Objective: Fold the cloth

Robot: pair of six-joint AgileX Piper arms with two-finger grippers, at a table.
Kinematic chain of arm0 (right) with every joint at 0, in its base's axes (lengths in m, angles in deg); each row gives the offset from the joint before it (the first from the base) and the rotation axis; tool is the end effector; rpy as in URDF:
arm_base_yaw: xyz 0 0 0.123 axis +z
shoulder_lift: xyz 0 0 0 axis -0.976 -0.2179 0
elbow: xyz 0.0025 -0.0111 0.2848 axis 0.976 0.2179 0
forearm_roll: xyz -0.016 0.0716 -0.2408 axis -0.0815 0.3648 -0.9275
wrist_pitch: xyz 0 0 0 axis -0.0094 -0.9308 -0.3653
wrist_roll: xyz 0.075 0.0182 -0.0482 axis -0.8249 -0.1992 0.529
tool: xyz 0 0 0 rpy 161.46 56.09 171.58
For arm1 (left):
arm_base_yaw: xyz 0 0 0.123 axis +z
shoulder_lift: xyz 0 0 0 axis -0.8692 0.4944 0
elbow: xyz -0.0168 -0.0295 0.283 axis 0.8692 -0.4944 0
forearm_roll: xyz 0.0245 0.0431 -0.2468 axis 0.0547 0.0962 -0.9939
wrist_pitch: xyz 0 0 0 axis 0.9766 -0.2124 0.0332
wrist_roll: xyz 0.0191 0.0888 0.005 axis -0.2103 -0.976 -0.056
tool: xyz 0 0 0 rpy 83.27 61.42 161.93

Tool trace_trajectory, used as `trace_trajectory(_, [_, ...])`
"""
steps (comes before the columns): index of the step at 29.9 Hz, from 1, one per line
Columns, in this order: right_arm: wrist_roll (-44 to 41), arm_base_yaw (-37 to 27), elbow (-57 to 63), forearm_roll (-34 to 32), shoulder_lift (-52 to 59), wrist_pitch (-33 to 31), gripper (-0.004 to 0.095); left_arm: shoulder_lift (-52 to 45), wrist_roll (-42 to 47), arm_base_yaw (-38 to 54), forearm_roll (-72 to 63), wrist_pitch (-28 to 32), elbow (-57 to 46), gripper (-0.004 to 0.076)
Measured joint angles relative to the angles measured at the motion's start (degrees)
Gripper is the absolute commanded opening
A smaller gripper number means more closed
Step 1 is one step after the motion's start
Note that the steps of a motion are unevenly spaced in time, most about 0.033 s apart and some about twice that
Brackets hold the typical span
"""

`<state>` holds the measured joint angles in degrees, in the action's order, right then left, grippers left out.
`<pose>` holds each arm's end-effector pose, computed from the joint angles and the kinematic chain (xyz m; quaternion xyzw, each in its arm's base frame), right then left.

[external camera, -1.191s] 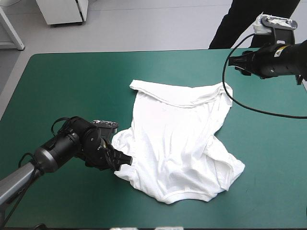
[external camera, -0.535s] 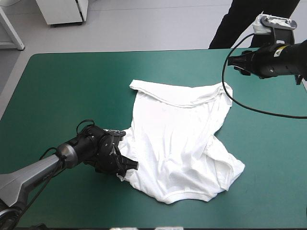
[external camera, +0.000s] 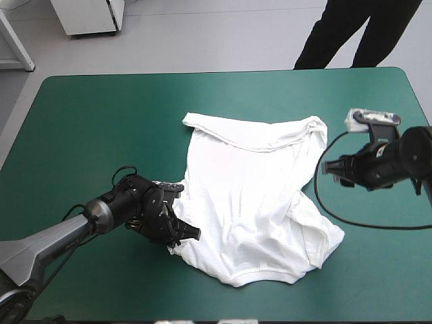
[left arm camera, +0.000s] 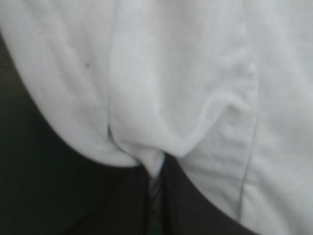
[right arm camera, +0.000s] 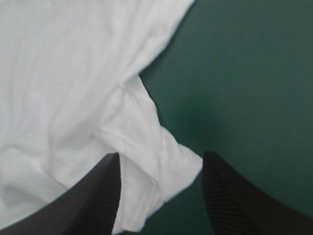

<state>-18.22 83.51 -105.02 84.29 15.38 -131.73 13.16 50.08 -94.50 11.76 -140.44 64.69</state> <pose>0.2191 0.0333 0.3786 -0.0061 0.9708 0.0786 0.2265 0.2135 -0.1534 0.2012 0.0969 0.9936 -0.0546 0.0171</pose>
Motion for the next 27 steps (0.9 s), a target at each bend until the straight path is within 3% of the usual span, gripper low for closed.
trace_trajectory(5, [-1.06, 5.35, 9.53, -4.34, 1.76, 0.13, 0.0490, 0.00, -0.81, 0.00, -0.19, 0.00, 0.04, -0.0010])
trace_trajectory(12, [-4.42, 13.20, 17.60, -5.06, 1.79, 2.03, 0.0625, 0.00, -2.27, 0.00, -0.55, 0.00, 0.06, -0.0010])
trace_trajectory(27, [-16.68, 14.01, 31.87, -11.71, 0.47, 19.24, 0.0611, 0.00, -5.71, 0.00, -1.00, 0.00, 0.06, -0.0010])
